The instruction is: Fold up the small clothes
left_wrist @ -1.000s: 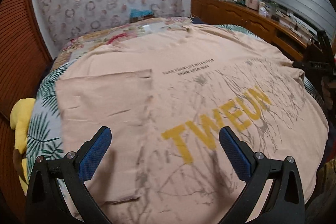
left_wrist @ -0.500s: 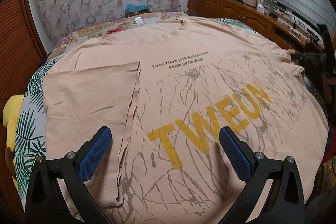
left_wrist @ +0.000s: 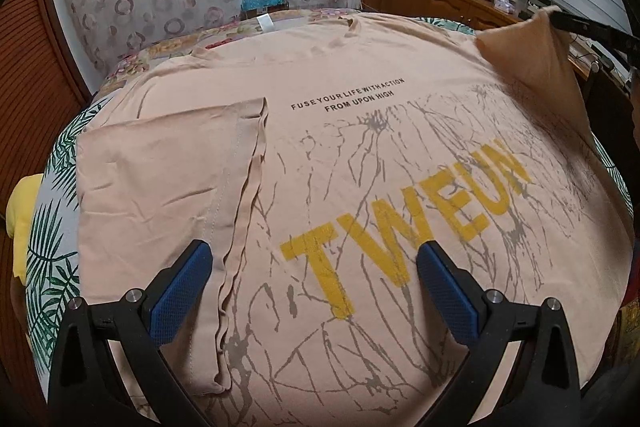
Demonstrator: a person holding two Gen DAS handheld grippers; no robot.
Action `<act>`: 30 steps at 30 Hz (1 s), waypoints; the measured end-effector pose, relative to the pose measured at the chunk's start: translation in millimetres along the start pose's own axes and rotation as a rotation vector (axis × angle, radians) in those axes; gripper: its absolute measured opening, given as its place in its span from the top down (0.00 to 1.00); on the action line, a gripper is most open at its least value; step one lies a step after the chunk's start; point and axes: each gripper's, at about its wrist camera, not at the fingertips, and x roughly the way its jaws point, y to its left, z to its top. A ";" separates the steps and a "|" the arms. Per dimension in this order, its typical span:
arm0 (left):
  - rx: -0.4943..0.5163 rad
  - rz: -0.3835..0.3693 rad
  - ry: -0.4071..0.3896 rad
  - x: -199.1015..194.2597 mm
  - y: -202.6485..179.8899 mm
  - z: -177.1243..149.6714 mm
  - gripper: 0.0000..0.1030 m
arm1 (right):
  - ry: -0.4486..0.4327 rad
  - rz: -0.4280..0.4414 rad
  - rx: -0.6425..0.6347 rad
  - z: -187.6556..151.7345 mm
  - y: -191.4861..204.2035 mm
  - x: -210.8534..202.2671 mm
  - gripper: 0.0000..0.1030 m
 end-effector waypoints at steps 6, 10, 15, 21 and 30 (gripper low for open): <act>0.000 0.000 0.000 -0.1 0.2 0.3 0.00 | 0.013 0.035 -0.018 0.0 4.4 16.7 0.77; 0.000 0.000 0.000 0.0 0.3 0.3 0.00 | 0.030 -0.004 0.024 -5.0 -8.8 16.1 0.72; 0.000 0.000 0.000 -0.1 0.3 0.2 0.00 | 0.126 -0.051 0.089 -30.6 -16.1 17.7 0.72; 0.000 0.000 0.000 -0.1 0.5 0.1 0.00 | 0.170 0.003 0.134 -45.9 -11.6 20.0 0.72; 0.000 0.000 0.000 -0.1 0.4 0.0 0.00 | 0.252 0.073 0.108 -47.2 7.2 33.0 0.72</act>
